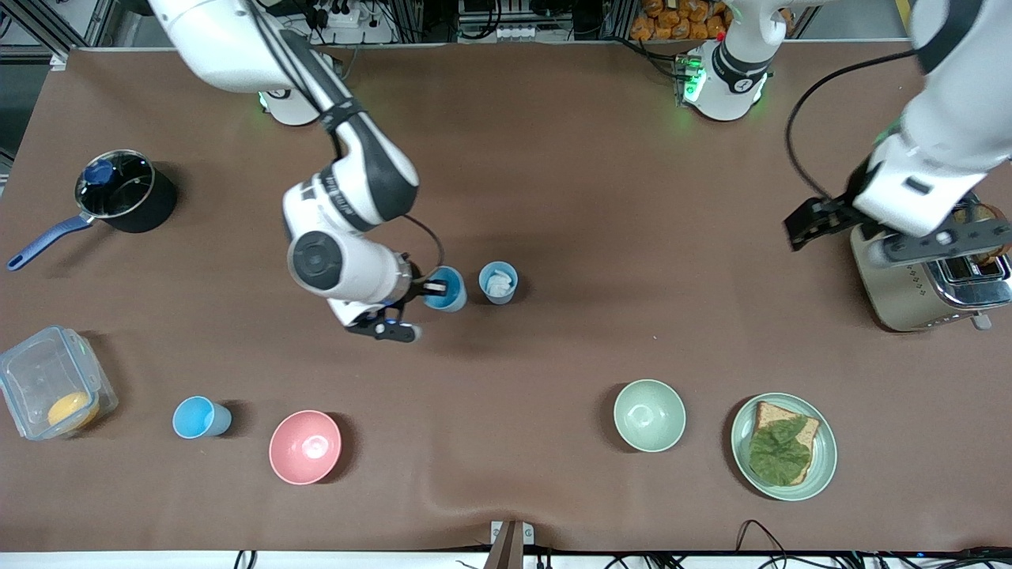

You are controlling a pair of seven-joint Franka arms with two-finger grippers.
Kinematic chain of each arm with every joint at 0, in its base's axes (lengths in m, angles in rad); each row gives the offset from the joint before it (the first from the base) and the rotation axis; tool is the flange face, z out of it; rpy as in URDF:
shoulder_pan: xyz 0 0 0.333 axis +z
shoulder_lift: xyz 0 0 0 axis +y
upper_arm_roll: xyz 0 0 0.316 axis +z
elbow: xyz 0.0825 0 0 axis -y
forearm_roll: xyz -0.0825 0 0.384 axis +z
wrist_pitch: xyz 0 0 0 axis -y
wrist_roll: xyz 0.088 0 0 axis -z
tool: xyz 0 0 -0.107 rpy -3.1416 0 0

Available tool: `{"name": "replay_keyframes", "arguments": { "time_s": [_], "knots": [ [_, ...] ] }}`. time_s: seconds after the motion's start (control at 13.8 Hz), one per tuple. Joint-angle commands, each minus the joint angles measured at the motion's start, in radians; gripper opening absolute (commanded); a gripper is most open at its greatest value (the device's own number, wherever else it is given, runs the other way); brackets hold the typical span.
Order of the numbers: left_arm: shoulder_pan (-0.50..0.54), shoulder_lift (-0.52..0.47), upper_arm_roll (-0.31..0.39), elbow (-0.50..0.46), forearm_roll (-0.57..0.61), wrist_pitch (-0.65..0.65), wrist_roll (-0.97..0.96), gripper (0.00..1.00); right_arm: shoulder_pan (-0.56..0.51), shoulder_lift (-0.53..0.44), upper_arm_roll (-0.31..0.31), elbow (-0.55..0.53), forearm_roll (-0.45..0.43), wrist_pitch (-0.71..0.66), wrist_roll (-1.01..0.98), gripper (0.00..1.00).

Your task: Stack blue cups with both arms

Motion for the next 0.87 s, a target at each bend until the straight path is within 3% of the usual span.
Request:
{"name": "replay_keyframes", "arguments": {
  "time_s": [0.0,0.22,0.58,0.8],
  "knots": [
    [0.04,-0.014,-0.012,0.023,-0.026,-0.08,0.036,1.0,0.063,0.029,-0.011,0.032,0.018,0.041,0.091,0.0],
    [0.028,-0.023,-0.007,0.025,-0.018,-0.115,0.059,1.0,0.102,0.045,-0.011,0.049,0.016,0.052,0.146,0.0],
    [-0.081,-0.064,0.187,0.026,-0.026,-0.131,0.185,1.0,0.117,0.046,-0.011,0.045,0.021,0.052,0.155,0.0],
    [-0.107,-0.078,0.226,0.026,-0.026,-0.17,0.196,1.0,0.122,0.058,-0.011,0.043,0.022,0.053,0.157,0.0]
  ]
}}
